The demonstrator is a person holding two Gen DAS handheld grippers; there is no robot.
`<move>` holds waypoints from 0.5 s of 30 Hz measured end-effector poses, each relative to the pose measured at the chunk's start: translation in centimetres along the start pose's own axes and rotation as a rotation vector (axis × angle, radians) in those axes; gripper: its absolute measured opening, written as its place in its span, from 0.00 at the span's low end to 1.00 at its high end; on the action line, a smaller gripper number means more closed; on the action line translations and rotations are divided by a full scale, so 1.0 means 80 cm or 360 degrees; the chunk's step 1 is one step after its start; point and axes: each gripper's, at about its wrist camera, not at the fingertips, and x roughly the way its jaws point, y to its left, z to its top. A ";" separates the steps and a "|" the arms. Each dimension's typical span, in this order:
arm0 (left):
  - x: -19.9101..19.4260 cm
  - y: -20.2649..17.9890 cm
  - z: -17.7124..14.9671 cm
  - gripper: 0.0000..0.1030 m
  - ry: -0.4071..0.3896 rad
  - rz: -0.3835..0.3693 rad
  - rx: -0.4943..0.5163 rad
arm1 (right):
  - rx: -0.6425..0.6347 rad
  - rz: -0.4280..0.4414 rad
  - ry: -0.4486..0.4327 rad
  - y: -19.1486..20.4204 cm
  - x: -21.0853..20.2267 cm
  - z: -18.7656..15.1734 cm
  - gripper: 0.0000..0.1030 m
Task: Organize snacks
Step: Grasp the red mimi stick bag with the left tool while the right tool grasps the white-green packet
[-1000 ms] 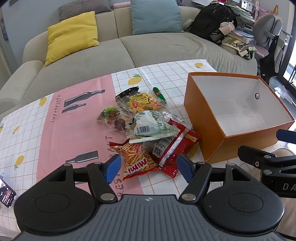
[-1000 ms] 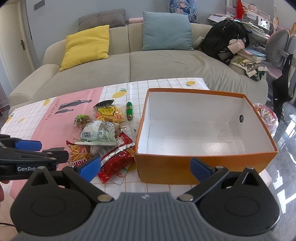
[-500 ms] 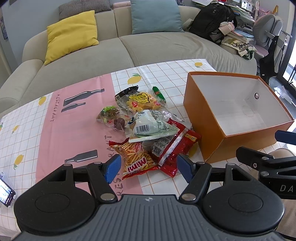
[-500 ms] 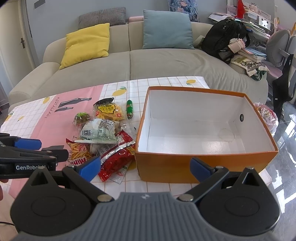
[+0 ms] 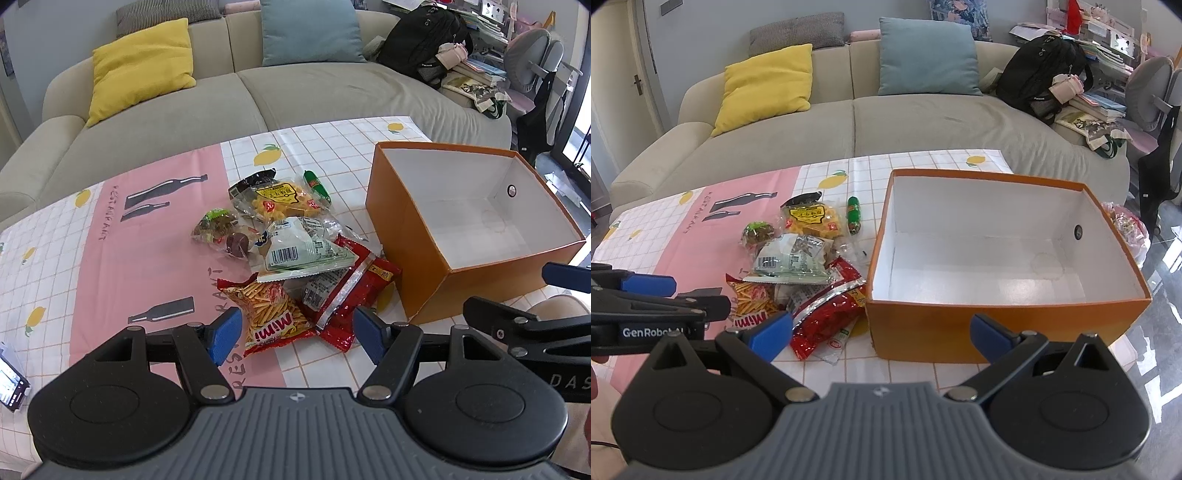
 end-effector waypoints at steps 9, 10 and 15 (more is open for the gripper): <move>0.005 0.032 0.015 0.70 0.0059 -0.0126 -0.0064 | -0.0116 0.0053 -0.0035 0.028 0.012 0.010 0.73; 0.007 0.036 0.017 0.70 0.0059 -0.0126 -0.0062 | -0.0143 0.0066 -0.0043 0.032 0.015 0.012 0.69; 0.030 0.059 0.028 0.70 0.0139 -0.0143 -0.0112 | -0.0276 0.0141 -0.0051 0.053 0.042 0.028 0.65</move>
